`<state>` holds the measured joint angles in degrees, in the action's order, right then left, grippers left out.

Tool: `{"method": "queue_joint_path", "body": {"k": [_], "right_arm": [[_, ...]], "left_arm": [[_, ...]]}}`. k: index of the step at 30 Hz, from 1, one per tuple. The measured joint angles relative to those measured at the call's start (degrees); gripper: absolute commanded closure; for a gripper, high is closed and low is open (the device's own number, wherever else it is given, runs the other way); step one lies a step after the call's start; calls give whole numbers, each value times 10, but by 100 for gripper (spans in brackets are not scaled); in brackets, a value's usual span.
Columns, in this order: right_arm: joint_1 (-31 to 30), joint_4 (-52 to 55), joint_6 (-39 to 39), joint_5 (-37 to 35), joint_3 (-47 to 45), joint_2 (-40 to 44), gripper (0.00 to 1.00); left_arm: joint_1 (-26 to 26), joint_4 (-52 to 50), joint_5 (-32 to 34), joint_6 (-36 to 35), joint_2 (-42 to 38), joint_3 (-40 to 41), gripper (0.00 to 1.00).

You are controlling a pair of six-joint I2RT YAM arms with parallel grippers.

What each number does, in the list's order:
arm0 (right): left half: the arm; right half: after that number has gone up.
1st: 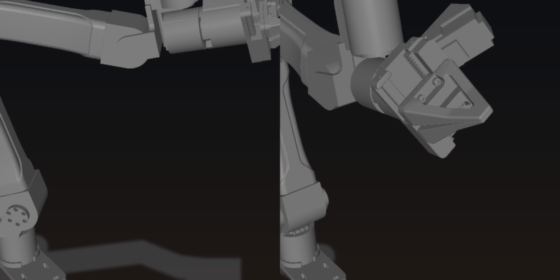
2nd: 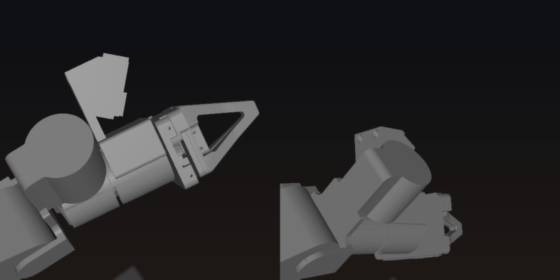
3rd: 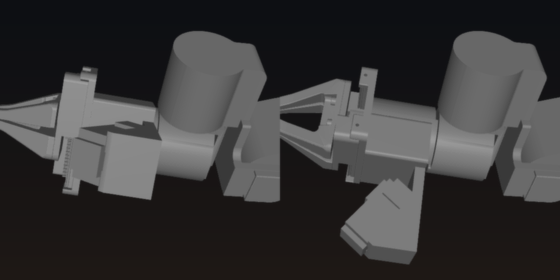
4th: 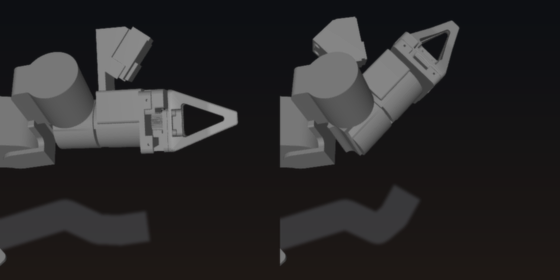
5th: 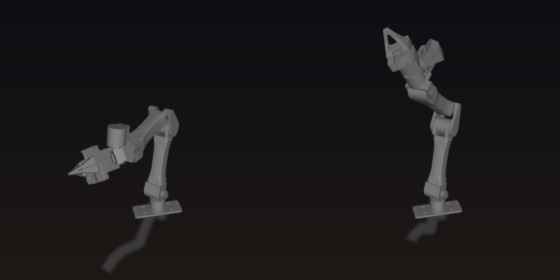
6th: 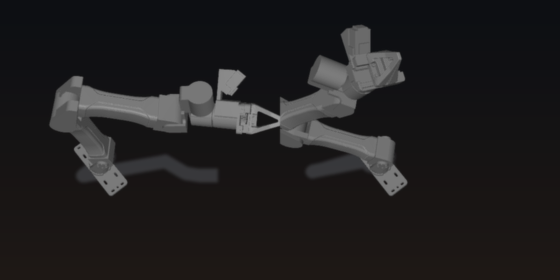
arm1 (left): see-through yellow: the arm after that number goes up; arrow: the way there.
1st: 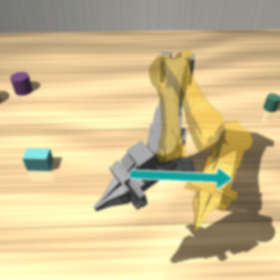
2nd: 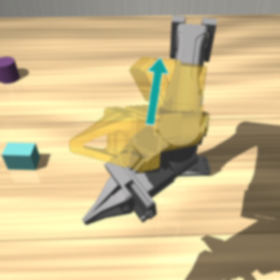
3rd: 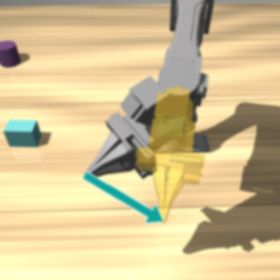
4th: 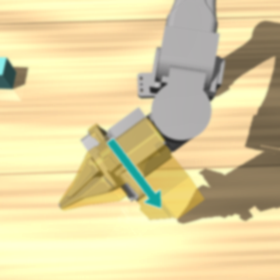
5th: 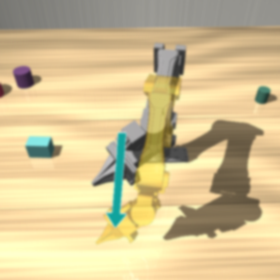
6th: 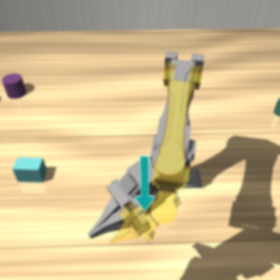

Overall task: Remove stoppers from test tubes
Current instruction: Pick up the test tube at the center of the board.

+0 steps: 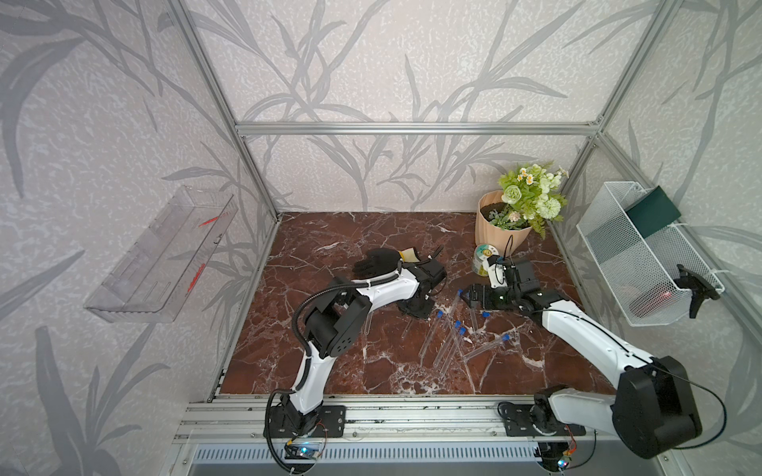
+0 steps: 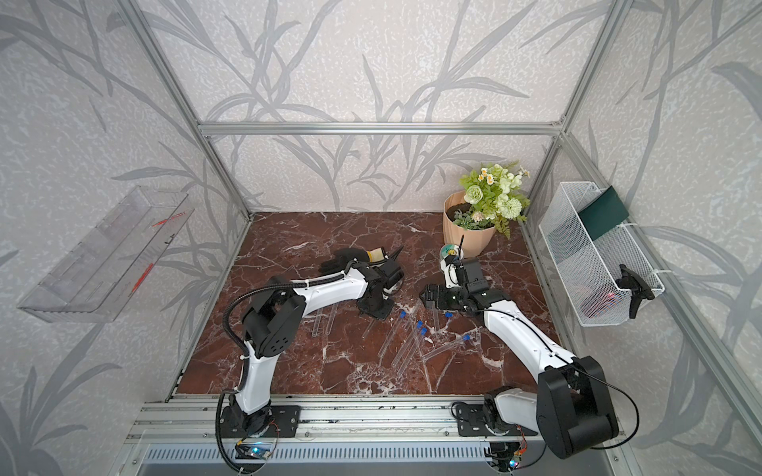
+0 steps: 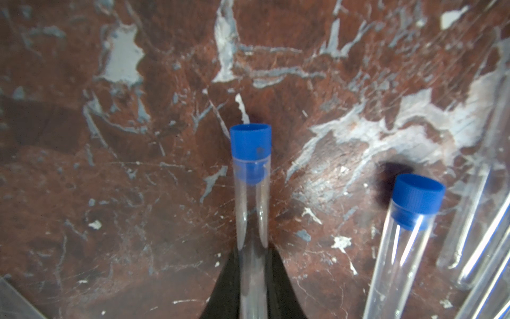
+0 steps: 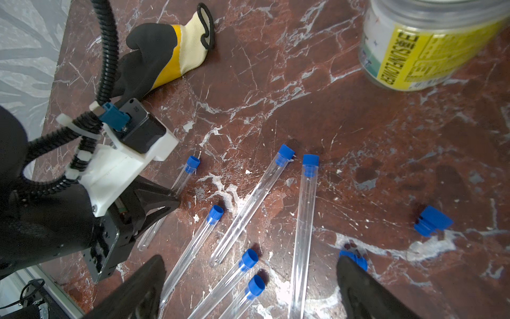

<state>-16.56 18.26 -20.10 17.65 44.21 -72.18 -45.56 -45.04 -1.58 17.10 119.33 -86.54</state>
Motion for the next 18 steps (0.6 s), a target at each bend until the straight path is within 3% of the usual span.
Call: {"method": "queue_joint_path", "body": {"k": [7,18], "right_arm": [[0,-5,-3,23,0,-4,3],[-3,-90,-40,139,1,-59,9]], "left_arm": [[19,36,-47,3,-38,50,90],[46,125,-146,5,-184,122,89]]}}
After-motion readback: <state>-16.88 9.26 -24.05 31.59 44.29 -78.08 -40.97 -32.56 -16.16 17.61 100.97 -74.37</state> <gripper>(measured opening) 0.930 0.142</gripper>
